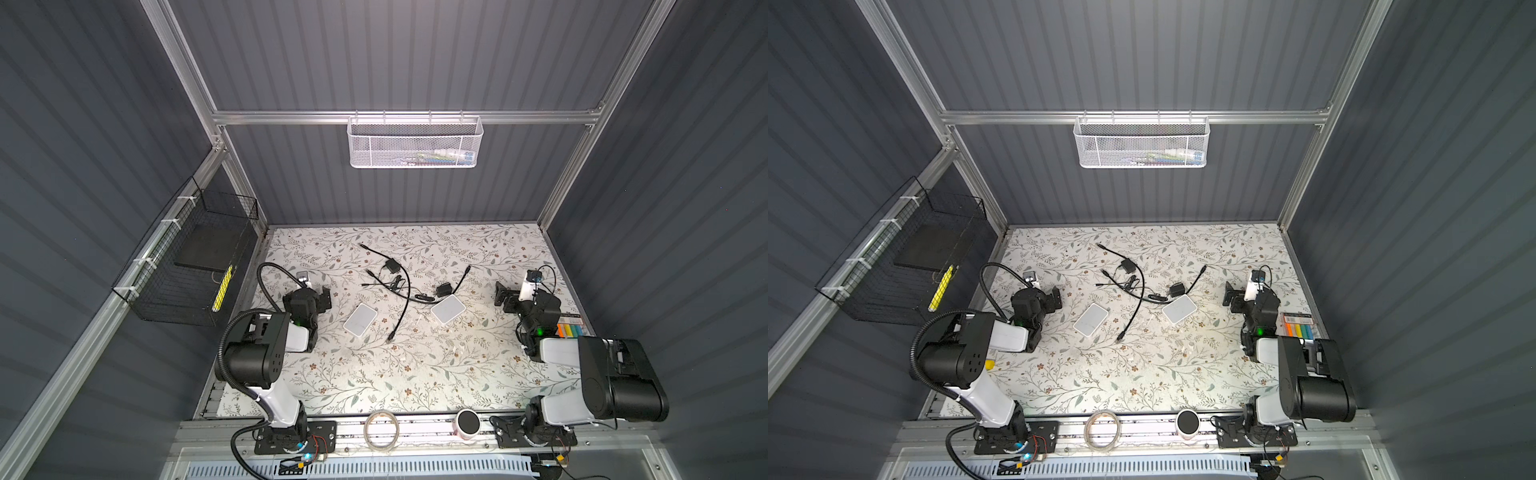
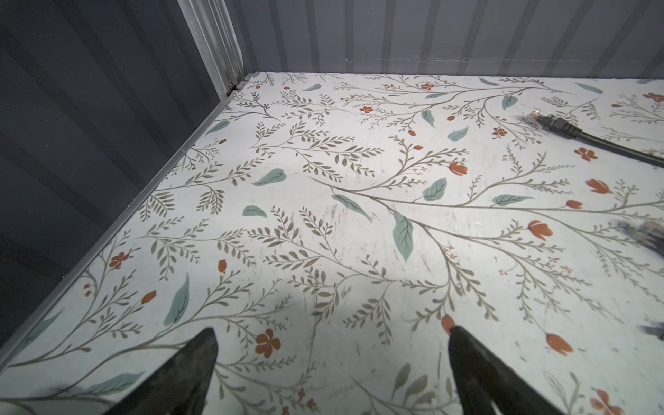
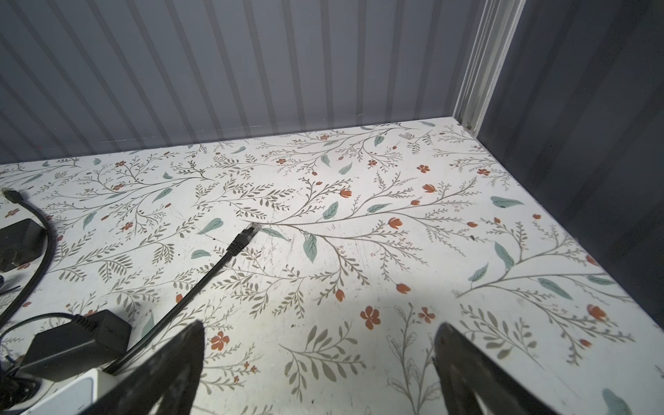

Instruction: Insert the plug into the switch port

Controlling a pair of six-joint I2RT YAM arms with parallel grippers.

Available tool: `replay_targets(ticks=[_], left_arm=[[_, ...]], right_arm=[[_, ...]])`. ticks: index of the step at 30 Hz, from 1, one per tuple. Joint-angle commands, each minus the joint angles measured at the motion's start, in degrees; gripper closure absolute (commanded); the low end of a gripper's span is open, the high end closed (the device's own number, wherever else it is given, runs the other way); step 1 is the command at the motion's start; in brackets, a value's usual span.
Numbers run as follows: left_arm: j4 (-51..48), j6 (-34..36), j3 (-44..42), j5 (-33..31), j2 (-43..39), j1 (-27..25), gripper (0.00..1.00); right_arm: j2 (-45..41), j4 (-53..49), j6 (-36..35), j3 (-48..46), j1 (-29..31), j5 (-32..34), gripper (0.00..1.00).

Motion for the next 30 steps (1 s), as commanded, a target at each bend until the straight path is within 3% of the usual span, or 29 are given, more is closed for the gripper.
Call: replay_targets(ticks=[1,5,8,10,12,16,19,25,28,30], left_arm=[[0.81,1.04,-0.13,0.44,0.44,0.4,0.0],[1.1,1.11,-0.11,-1.76,-0.51,0.4,0.06],[-18.41,-2.99,6.06,-8.05,-9.66,0.49,0.08],[-24.88,-4.09,10.39,-9.47,-11.84,0.49,0.08],[-38.42,-10.91,16.68,-8.62,-13.73,-0.26,0.16],[-51.98,-22.04,18.62,-9.43,-18.58,-7.34,0.25],[-65.46,-26.32,20.84,-12.48,-22.43,-13.81,0.3],[-80.14,-37.36,15.46,-0.98,-34.22,-14.43,0.43],[-83.06,-39.97,11.6,3.05,-38.09,-14.41,0.53],[-83.02,-41.01,9.3,6.24,-39.0,-14.45,0.59]], right_arm=[[0.54,-0.66,0.75,1.51,-0.39,-0.01,0.01],[0.43,-0.86,0.75,1.54,-0.48,-0.11,0.07],[-1.8,-3.0,1.3,2.11,-0.41,2.04,0.14],[-7.51,-16.13,1.02,6.89,-0.02,2.48,0.15],[-11.22,-25.99,-0.75,11.48,2.55,5.61,0.17],[-12.75,-45.13,-2.54,21.94,14.45,9.78,0.22],[-9.42,-51.88,-3.92,26.54,26.21,12.7,0.24],[4.63,-54.93,2.3,35.92,39.39,9.08,0.32],[13.23,-55.45,3.18,43.4,44.38,8.38,0.44],[19.16,-56.29,3.19,49.14,47.45,7.38,0.65]])
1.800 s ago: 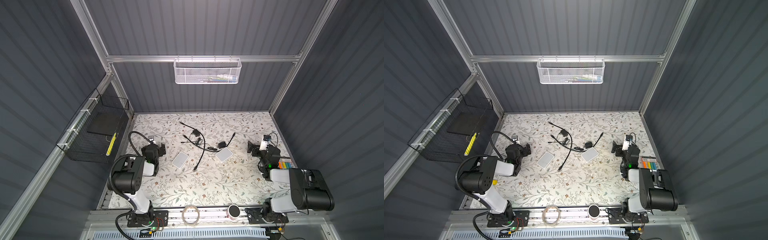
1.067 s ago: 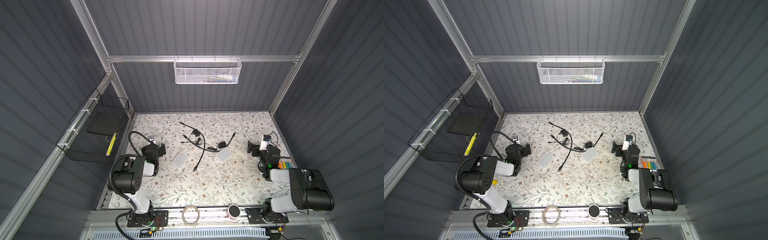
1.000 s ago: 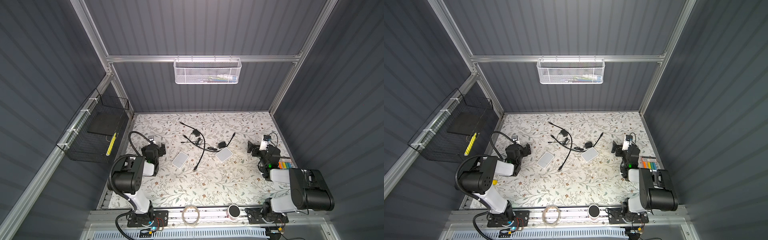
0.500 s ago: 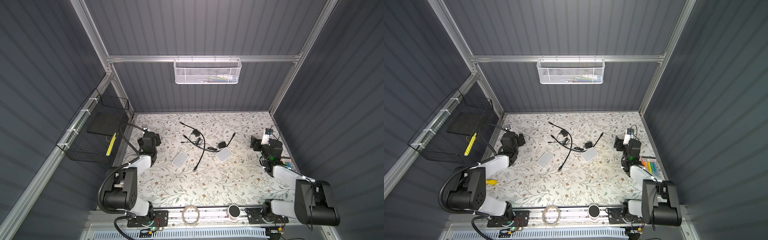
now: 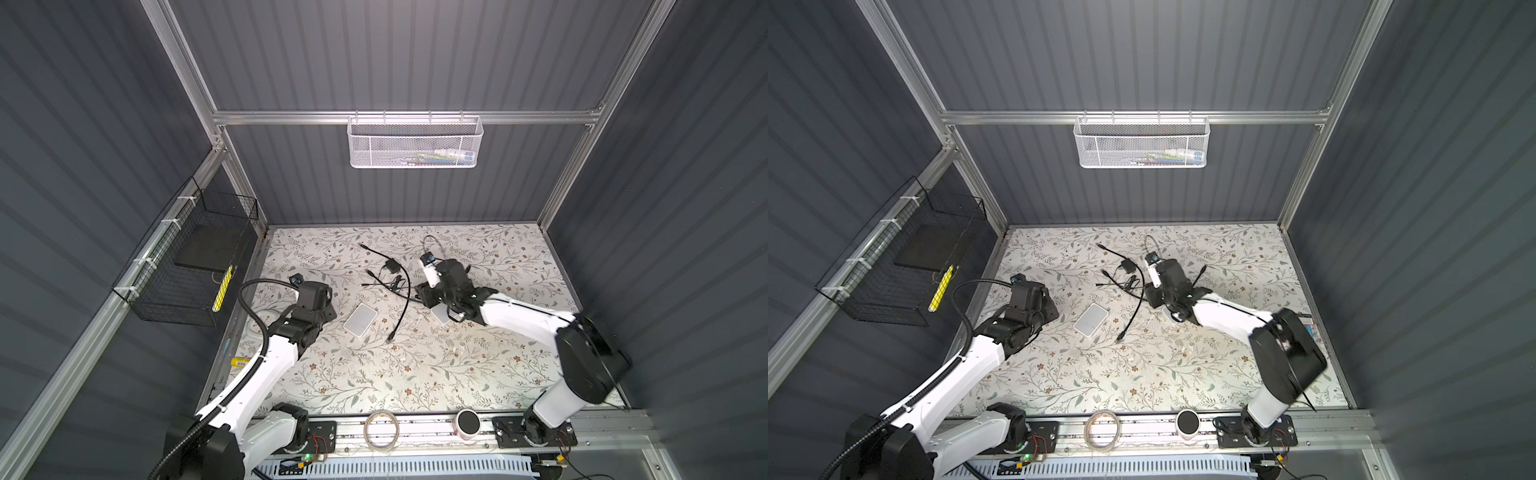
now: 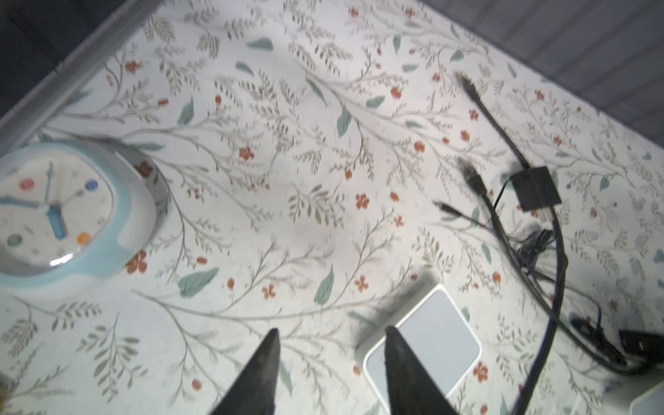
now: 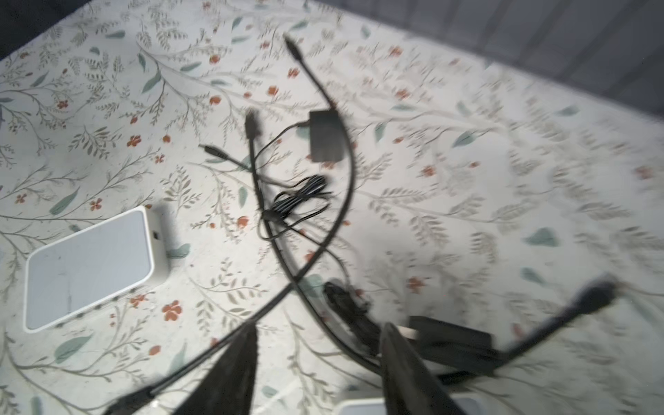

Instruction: Insert the plug into the switch port

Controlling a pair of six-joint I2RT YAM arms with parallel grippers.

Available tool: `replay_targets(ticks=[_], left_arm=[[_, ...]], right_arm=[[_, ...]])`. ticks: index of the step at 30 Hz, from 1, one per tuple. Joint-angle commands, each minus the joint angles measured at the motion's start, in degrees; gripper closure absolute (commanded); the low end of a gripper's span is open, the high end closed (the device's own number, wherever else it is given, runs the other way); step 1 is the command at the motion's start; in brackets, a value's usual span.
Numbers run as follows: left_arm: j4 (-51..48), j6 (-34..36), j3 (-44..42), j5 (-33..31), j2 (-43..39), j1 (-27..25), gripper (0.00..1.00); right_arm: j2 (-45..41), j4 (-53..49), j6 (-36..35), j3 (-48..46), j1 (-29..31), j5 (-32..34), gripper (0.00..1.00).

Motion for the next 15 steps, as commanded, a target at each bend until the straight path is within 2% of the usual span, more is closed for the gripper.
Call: replay_targets(ticks=[1,4,7,15], left_arm=[[-6.47,-5.02,-3.89,7.46,-0.84,0.1,0.61],[-5.17,-5.68,-6.32,10.34,0.24,-0.18,0.65],[-3.05,-6.69,-8.23,11.71,1.44,-0.22,0.71],[-1.43,-6.23,-6.27,11.95,10.0,-0.27,0.73]], right_arm=[[6.75,-3.44,1.24,8.35,4.52,-1.43,0.66],[13.13,-4.37,1.41,14.55,7.27,-1.07,0.61],[17.54,-5.27,1.81,18.76,8.63,-1.6,0.64],[22.9,-3.93,4.43,20.83,9.81,-3.03,0.59]])
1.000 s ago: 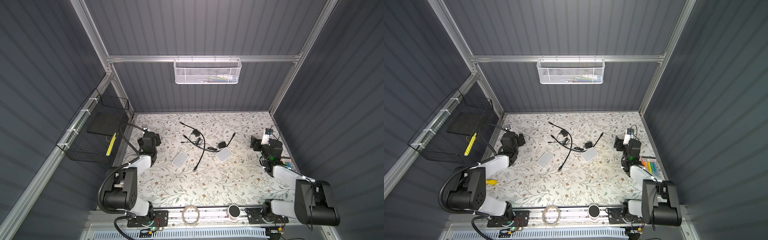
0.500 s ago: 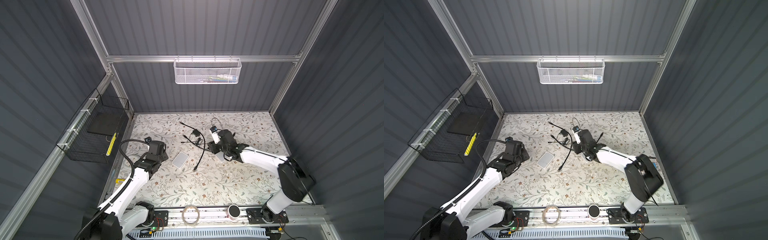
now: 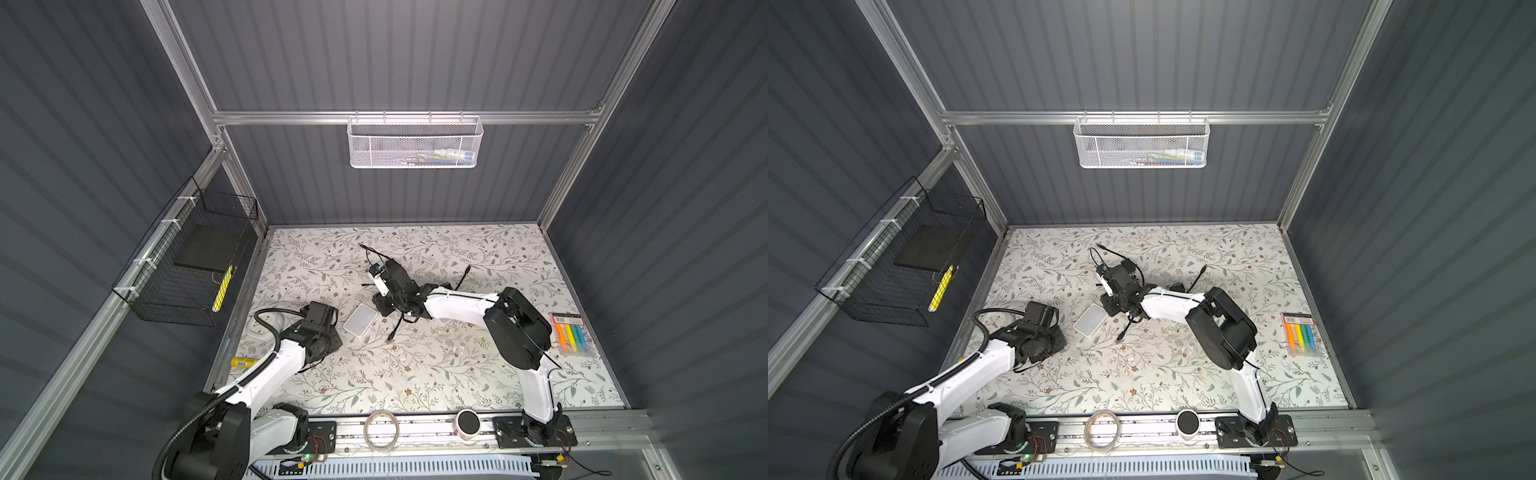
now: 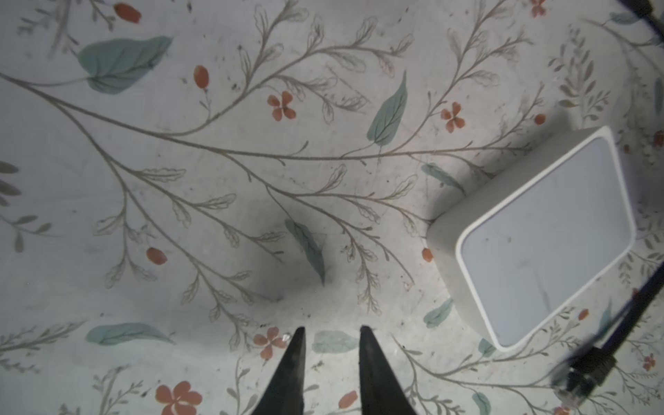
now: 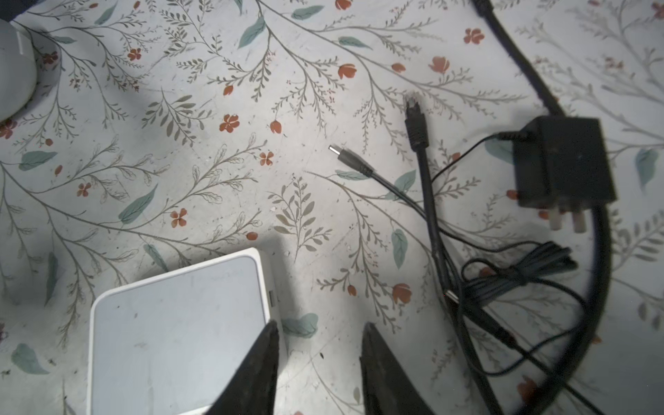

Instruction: Insert the plug into the switch port

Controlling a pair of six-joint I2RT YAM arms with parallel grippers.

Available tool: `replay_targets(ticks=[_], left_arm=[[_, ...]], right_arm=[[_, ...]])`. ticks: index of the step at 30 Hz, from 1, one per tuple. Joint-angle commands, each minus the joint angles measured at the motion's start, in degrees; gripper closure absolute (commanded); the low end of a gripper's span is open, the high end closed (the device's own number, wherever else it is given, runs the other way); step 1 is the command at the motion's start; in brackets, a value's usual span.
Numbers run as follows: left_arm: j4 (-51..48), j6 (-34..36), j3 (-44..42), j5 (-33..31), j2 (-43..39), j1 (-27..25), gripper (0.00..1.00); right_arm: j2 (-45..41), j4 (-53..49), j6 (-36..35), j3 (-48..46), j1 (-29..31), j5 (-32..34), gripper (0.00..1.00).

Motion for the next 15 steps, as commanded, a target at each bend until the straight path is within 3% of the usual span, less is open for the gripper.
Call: replay_targets(ticks=[1,7,15], left_arm=[[0.7,-0.04,1.94,0.49,2.71,-0.16,0.73],[4.41,-0.05,2.9,1.26,7.12,-0.11,0.73],[9.67,-0.5,3.03,2.9,13.28,-0.12,0.73]], right_arm=[[2.2,-0.39,1.54,1.01,0.68,-0.3,0.59],[4.25,-1.08,1.17,1.59,0.97,3.27,0.57],[4.67,-1.44,1.59,0.94,1.39,2.23,0.57]])
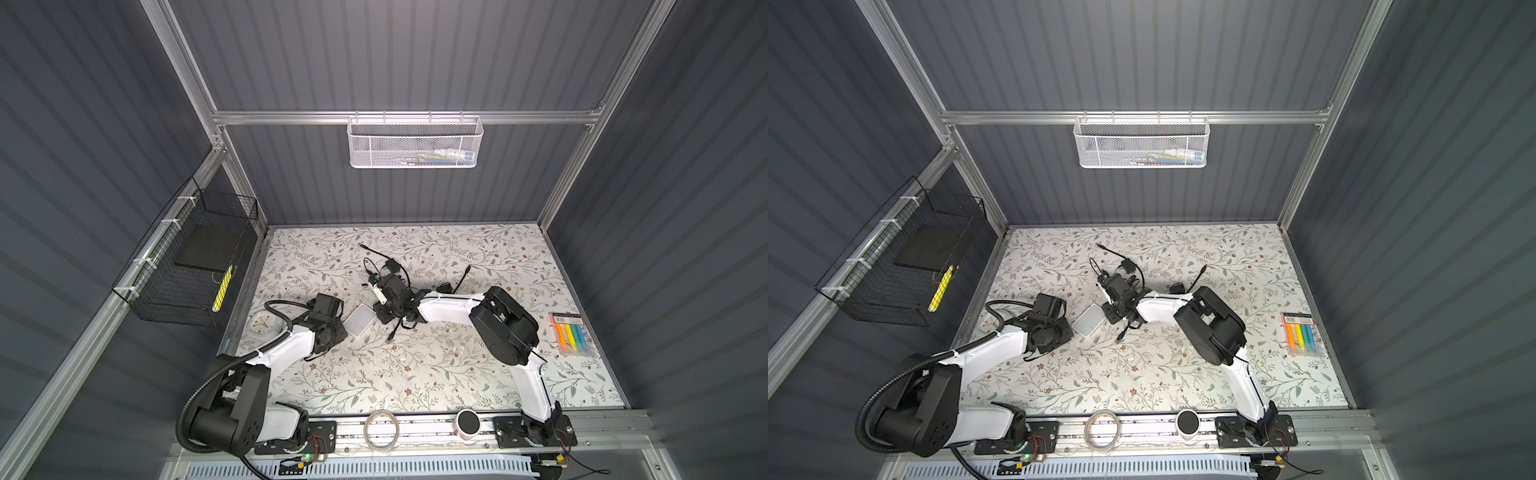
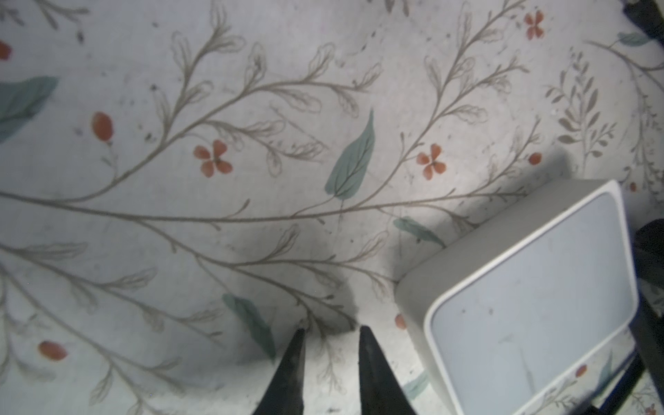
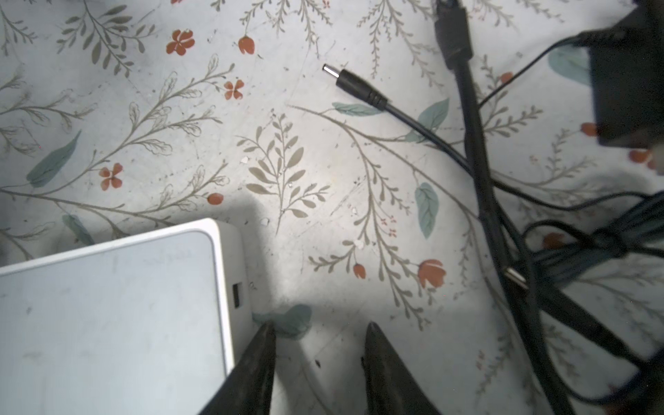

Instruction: Insert the plug into the switch port

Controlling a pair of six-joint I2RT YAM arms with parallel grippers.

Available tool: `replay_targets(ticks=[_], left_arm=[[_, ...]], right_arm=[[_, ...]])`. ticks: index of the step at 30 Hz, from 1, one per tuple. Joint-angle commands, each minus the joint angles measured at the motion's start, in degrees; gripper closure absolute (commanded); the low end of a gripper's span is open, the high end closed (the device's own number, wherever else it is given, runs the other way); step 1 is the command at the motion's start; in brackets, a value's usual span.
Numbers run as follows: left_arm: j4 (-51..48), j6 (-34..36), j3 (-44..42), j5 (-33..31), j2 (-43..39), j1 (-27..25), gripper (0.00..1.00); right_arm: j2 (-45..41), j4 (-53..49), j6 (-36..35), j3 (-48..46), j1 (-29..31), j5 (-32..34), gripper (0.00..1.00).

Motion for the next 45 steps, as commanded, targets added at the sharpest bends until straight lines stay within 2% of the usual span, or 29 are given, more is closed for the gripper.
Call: replay_targets(ticks=[1,10,19,31,37,41,45], left_arm=[[0.79,-0.32,-0.24,1.7,3.42,-0.15,0.73],[4.16,1.46,2.62,0.9,9.36,-0.16,0.73],[6.68,4.92,9.29,0.96,17.48,-0.14,0.73],[9.19,8.88,19.78,1.81,24.76,2.33,0.72],[4.24,13.09,25.21,2.18,19.31,7.08,0.7],[-1.64,17.79,27.56,1.64,11.78,8.19,0.66],[-5.69,20.56,26.5,5.24,5.24,8.18,0.59]], right_arm=[[0.22,-0.59,1.18,0.43,0.66,0.42,0.57],[-1.88,0.41,5.11,-2.85,1.44,-1.54,0.57],[-5.66,-0.18,10.19,-6.98,2.29,-3.27,0.57],[-6.94,-3.97,11.5,-6.31,3.04,-5.86,0.54],[-12.07,-8.79,10.46,-6.76,0.76,-1.72,0.52],[-16.67,-12.29,3.37,-7.25,-3.7,-0.7,0.51],[-16.15,-17.56,-4.05,-3.29,-9.32,0.01,0.5]])
